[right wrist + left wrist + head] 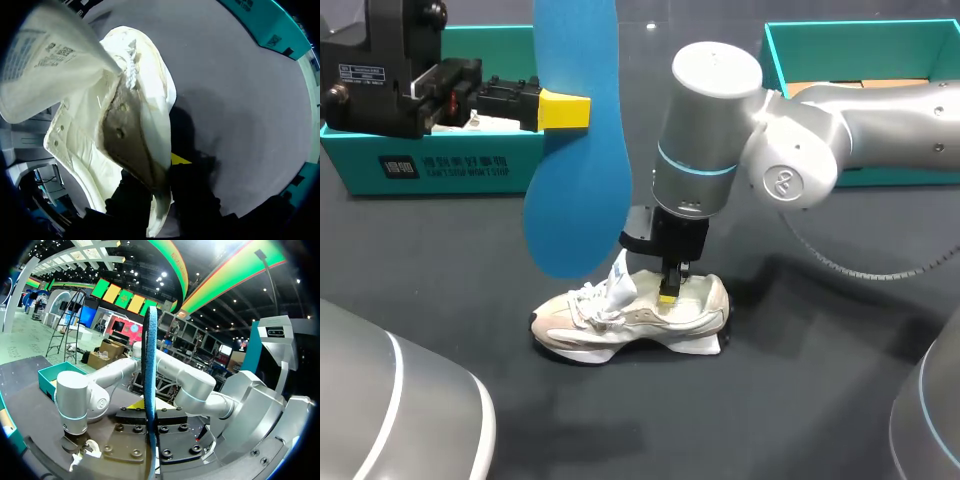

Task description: Take the shoe out of the shoebox, open the shoe tongue, remove and reinsert the insole, then place the shoe into the shoebox

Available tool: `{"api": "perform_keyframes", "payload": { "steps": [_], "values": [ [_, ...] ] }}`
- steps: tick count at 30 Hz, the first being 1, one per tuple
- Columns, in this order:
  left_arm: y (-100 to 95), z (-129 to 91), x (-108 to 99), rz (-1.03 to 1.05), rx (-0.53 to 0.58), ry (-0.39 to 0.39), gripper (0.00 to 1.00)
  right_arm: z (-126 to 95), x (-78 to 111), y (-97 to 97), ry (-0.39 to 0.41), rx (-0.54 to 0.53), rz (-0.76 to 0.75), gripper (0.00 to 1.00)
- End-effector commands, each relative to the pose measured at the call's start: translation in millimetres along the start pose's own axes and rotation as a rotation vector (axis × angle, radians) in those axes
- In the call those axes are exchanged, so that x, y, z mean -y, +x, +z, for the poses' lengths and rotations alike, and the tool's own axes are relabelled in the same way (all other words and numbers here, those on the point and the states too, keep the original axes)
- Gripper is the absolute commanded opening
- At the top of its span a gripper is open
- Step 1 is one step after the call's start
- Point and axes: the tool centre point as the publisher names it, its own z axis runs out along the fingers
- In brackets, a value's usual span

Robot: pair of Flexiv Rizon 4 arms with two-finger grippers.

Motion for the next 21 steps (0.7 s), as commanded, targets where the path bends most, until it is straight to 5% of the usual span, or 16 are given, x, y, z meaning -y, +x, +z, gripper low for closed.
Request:
{"api": "perform_keyframes", "payload": {
  "steps": [1,21],
  "values": [
    [-1.3,1,2,-0.001,-0.002,-0.006,0.0,3,-2.5,2.5,0.006,0.0,-0.001,0.0],
    [-1.3,1,2,-0.001,-0.002,-0.006,0.0,-25,-5.7,24.4,-0.046,0.038,0.033,0.0]
  ]
}}
